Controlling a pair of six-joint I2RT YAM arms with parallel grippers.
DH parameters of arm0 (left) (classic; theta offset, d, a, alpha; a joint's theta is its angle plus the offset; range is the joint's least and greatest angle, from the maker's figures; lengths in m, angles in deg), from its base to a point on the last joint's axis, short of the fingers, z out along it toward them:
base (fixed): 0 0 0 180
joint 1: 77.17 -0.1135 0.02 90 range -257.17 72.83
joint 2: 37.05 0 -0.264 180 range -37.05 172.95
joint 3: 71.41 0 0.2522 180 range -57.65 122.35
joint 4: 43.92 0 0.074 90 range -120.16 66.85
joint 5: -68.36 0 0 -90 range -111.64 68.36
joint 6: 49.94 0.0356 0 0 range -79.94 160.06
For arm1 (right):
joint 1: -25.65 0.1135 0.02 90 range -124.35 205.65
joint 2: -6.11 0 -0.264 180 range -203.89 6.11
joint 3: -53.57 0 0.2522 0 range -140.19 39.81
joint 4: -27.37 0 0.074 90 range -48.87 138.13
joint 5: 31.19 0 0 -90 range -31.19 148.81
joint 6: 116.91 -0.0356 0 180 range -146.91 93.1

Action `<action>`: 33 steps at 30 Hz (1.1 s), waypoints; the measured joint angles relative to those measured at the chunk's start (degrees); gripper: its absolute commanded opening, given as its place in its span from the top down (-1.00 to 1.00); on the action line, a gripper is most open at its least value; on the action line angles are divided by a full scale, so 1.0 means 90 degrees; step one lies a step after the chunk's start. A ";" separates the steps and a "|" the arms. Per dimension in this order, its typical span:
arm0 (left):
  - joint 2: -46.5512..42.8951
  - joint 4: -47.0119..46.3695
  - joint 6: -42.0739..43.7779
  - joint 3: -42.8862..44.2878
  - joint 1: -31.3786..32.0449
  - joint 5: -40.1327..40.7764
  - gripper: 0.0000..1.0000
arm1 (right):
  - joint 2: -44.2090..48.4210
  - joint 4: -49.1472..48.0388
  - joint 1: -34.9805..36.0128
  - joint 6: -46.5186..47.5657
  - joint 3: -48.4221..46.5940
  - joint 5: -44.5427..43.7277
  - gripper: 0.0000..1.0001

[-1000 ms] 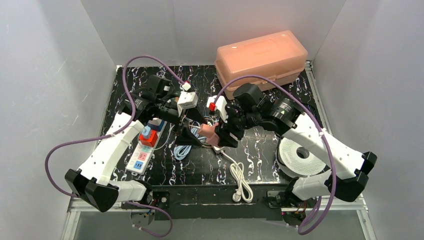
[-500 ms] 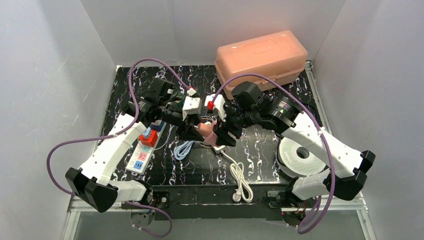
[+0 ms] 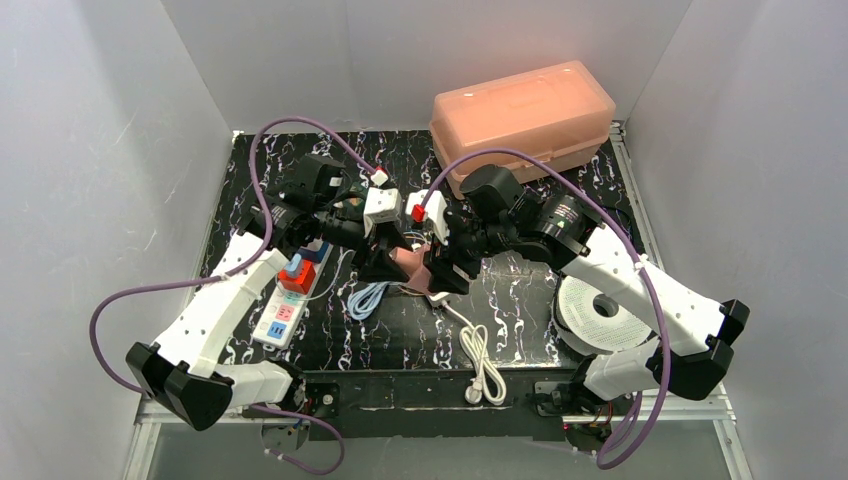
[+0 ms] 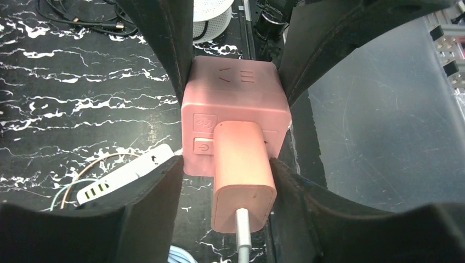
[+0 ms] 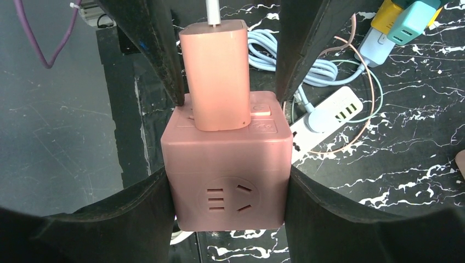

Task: Pull the plug off the socket
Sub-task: Remove the plug from the socket.

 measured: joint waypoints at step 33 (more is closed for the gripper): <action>-0.0369 -0.0243 -0.0583 -0.0131 0.0034 -0.0080 1.00 | 0.1314 -0.3378 0.0056 -0.1161 0.2232 0.0505 -0.73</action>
